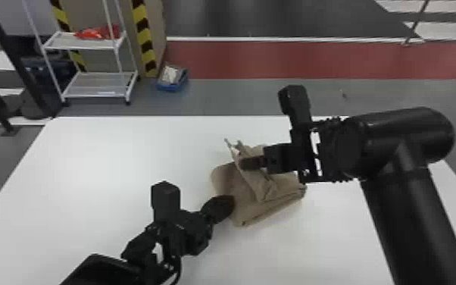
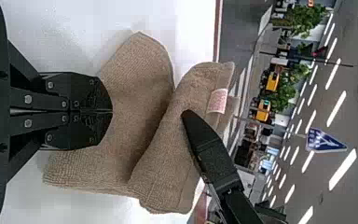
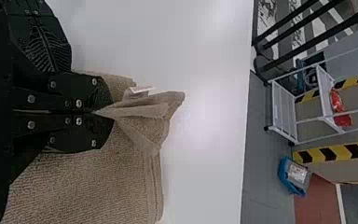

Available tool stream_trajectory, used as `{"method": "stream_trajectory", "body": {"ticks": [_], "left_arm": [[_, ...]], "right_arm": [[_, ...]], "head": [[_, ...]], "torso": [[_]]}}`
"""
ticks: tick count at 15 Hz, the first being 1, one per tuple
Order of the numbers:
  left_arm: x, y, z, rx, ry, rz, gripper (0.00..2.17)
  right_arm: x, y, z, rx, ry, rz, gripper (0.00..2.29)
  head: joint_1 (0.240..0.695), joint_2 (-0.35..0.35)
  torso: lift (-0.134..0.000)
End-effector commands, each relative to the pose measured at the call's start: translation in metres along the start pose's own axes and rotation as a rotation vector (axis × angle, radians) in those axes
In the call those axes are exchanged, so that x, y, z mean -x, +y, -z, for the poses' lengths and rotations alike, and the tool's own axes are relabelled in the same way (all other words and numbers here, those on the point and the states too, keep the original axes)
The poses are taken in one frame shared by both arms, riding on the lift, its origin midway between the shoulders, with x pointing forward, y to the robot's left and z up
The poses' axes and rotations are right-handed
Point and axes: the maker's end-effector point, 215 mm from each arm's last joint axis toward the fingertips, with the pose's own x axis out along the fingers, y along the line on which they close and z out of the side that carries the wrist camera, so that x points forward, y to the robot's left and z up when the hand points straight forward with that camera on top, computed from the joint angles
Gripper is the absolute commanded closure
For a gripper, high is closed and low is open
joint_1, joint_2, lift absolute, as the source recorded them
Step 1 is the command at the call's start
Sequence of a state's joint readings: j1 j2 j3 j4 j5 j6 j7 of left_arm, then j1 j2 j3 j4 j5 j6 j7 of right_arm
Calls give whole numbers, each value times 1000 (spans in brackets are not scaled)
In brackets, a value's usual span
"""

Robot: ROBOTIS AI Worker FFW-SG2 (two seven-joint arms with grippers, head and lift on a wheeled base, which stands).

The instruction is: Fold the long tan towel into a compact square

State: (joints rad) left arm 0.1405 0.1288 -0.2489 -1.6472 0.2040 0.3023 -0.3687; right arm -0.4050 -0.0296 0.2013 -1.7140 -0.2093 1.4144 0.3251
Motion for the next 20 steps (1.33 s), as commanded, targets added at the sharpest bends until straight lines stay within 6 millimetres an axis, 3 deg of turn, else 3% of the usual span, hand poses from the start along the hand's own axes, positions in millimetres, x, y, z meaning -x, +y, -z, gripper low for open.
{"method": "stream_trajectory", "body": {"ticks": [1,2,6,8,11,13,15,16,17,19,20], "left_arm": [[0,0,-1,-1,-2,1,1997],[0,1,-1,0,-2,-1,1997],[0,-1,-1,-2,-3,2,1997],[0,0,-1,-2,-3,1,1997],[0,0,-2,-2,-3,0,1997],[0,-1,-3,-2,-4,0,1997],[-1,-2,-5,-7,-8,3,1997],[-1,-2,-5,-7,-8,3,1997],[-1,-2,-6,-9,-10,3,1997],[-2,-3,-8,-15,-14,2,1997],[-2,-3,-9,-14,-17,2,1997]], "right_arm": [[-5,1,7,5,18,2,1315],[-7,2,13,1,27,1,1312],[-13,9,18,9,12,-19,863],[-15,20,9,7,-53,-71,80],[11,31,3,-73,-149,-174,16],[32,9,12,-81,-169,-121,29],[49,-16,37,-112,-177,-80,36],[58,-26,43,-118,-193,-65,167],[66,-38,50,-131,-206,-61,542],[84,-61,67,-151,-199,-44,1912],[91,-66,78,-142,-196,-38,2169]], "head": [[695,0],[695,1],[695,8],[695,11],[695,27],[695,26],[695,-3],[695,-15],[695,-33],[695,-64],[695,-79]], "torso": [[-123],[-123],[-123],[-123],[-123],[-123],[-123],[-123],[-123],[-123],[-123]]}}
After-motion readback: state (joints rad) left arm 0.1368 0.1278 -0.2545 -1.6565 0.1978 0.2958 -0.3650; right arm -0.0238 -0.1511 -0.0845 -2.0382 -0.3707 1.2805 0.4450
